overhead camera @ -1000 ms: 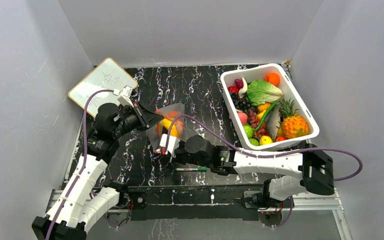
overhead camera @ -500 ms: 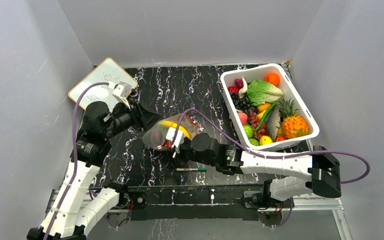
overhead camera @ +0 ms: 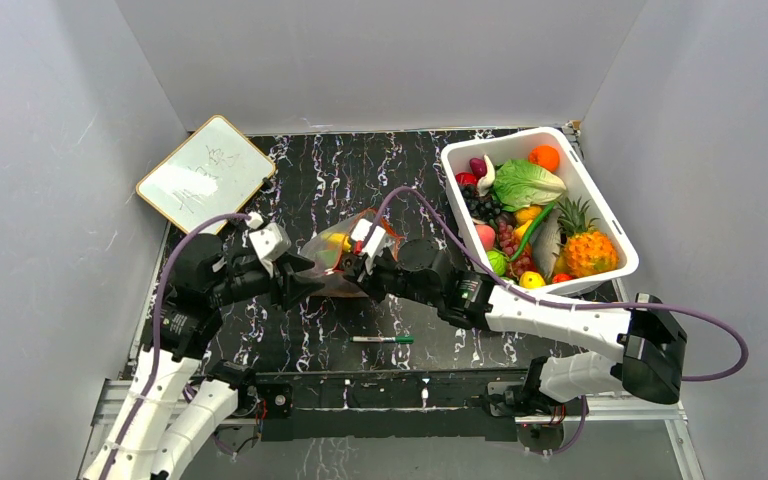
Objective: Place the food in the zip-top bag and seal the zipper
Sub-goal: Zip the zipper food storage bag at the center of the board.
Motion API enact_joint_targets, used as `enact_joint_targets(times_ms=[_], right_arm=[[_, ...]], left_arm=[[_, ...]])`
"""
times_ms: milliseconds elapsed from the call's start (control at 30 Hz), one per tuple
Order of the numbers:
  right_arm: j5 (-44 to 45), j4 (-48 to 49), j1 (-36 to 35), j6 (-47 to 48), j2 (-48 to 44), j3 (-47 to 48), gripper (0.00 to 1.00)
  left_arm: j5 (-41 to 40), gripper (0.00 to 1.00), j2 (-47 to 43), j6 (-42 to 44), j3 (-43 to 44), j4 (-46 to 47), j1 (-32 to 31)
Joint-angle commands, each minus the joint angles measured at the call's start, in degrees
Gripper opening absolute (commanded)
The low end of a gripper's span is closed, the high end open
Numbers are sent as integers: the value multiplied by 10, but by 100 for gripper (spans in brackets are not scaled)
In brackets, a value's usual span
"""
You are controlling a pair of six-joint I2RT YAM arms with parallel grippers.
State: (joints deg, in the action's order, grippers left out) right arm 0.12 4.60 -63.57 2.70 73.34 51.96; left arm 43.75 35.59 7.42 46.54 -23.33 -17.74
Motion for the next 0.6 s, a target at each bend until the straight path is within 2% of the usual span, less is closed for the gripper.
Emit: enact_joint_targets(times_ms=[0, 233, 567], right_arm=[[-29, 48, 6, -13, -23, 28, 0], [-47, 55, 13, -15, -29, 21, 0], [-78, 66, 15, -17, -36, 5, 0]], left_arm=[[28, 48, -33, 71, -40, 52, 1], [23, 48, -65, 97, -107, 120, 1], [1, 46, -44, 122, -157, 193, 0]])
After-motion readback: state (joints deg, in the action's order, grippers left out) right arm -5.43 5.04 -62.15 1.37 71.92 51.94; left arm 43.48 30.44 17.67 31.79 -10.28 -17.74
